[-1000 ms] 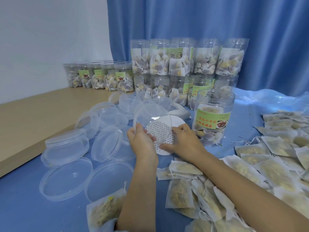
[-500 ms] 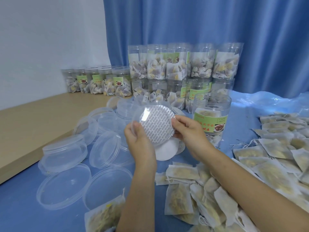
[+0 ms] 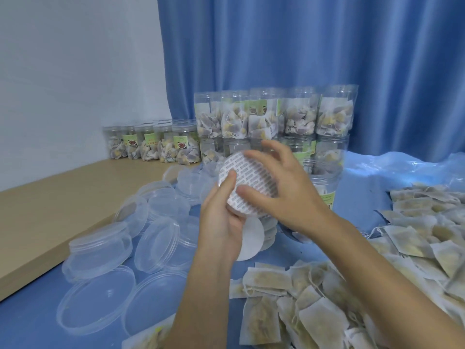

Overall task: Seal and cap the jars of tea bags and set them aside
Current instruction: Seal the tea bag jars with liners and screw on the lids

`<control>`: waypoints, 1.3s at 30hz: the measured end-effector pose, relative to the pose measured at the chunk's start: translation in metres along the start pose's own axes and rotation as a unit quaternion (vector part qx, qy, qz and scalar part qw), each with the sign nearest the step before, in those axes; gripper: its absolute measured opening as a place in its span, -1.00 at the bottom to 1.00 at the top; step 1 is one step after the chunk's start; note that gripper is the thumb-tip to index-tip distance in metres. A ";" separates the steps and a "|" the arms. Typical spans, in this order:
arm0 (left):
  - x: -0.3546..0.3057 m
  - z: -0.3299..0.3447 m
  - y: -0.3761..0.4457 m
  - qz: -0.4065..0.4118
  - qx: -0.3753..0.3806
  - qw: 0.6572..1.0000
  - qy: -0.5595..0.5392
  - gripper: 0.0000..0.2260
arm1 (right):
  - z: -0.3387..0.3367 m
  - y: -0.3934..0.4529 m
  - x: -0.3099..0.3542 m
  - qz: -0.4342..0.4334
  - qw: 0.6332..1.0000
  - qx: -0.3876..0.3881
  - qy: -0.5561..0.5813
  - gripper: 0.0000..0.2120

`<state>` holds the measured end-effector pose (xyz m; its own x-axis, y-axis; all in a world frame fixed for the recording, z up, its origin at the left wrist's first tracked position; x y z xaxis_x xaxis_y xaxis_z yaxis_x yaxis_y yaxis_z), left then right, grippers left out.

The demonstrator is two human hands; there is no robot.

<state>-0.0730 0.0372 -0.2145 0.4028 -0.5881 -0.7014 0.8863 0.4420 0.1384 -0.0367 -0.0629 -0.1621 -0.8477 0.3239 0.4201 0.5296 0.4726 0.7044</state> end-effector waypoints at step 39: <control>0.012 0.093 0.044 0.332 0.152 0.688 0.627 -0.06 | -0.086 -0.003 -0.078 0.113 0.989 -0.009 0.096 -0.21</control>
<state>-0.0078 -0.0129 -0.1521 0.3971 0.8059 -0.4391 0.6860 0.0572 0.7254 0.0252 -0.1600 -0.1478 -0.6989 0.2566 0.6676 0.7067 0.3915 0.5893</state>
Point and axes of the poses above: each hand's wrist, its own y-axis towards the middle knuckle, its own z-axis out of the palm, x = y × z, the point moved 6 cm from there along y, towards the middle knuckle, and after that the axes turned 3 degrees about -x, right-handed, at the moved point
